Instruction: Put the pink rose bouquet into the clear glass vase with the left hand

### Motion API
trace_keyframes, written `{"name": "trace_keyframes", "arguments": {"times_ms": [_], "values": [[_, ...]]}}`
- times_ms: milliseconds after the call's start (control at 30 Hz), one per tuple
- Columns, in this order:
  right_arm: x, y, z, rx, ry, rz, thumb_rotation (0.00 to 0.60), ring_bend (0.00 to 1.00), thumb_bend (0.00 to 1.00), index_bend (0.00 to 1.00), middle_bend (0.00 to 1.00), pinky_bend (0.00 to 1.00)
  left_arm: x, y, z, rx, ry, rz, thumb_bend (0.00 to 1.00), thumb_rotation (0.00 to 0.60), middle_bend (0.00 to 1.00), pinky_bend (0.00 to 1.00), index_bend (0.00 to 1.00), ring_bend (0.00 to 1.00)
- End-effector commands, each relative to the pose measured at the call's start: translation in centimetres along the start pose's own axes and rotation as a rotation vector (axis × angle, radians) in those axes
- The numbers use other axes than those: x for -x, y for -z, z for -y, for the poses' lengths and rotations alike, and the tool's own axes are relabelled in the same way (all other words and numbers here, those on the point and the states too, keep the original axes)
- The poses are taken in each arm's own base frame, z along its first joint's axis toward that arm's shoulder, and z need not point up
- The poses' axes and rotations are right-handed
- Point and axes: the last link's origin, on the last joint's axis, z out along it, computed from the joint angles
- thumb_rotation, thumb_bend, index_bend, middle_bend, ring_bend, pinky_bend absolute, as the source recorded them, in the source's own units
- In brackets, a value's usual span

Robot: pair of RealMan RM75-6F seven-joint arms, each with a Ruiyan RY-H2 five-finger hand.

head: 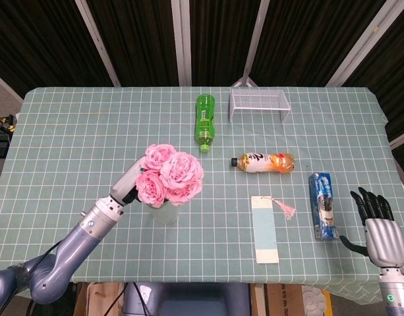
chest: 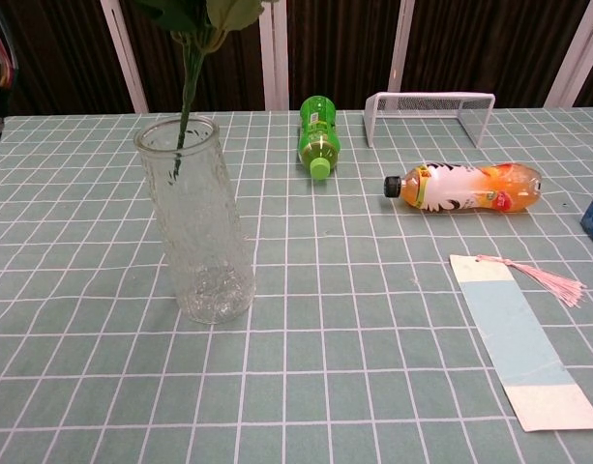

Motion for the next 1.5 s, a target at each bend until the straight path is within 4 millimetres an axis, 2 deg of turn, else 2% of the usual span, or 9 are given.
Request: {"name": "trace_keyframes", "arguments": {"times_ms": [33, 467, 767, 1200, 1500], "values": [[0.0, 0.0, 0.0, -0.002, 0.001, 0.001, 0.600, 0.00, 0.19, 0.09, 0.04, 0.00, 0.5, 0.2, 1.2, -0.003, -0.015, 0.006, 0.53, 0.600, 0.51, 0.29, 0.47, 0.30], [0.0, 0.0, 0.1, -0.003, 0.001, -0.005, 0.600, 0.00, 0.19, 0.09, 0.04, 0.00, 1.3, 1.5, 4.3, -0.046, -0.028, 0.037, 0.53, 0.600, 0.49, 0.28, 0.46, 0.28], [0.0, 0.1, 0.1, 0.001, -0.001, -0.012, 0.600, 0.00, 0.19, 0.09, 0.04, 0.00, 0.9, 2.2, 5.2, -0.085, -0.016, 0.071, 0.52, 0.600, 0.46, 0.26, 0.44, 0.24], [0.2, 0.0, 0.3, -0.001, 0.000, -0.013, 0.600, 0.00, 0.19, 0.09, 0.04, 0.00, -0.2, 2.7, 5.4, -0.166, 0.049, 0.186, 0.32, 0.600, 0.17, 0.07, 0.19, 0.03], [0.3, -0.1, 0.4, -0.002, 0.000, -0.014, 0.600, 0.00, 0.19, 0.09, 0.04, 0.00, -1.8, 3.4, 5.0, -0.182, 0.006, 0.203, 0.24, 0.600, 0.12, 0.03, 0.15, 0.00]]}}
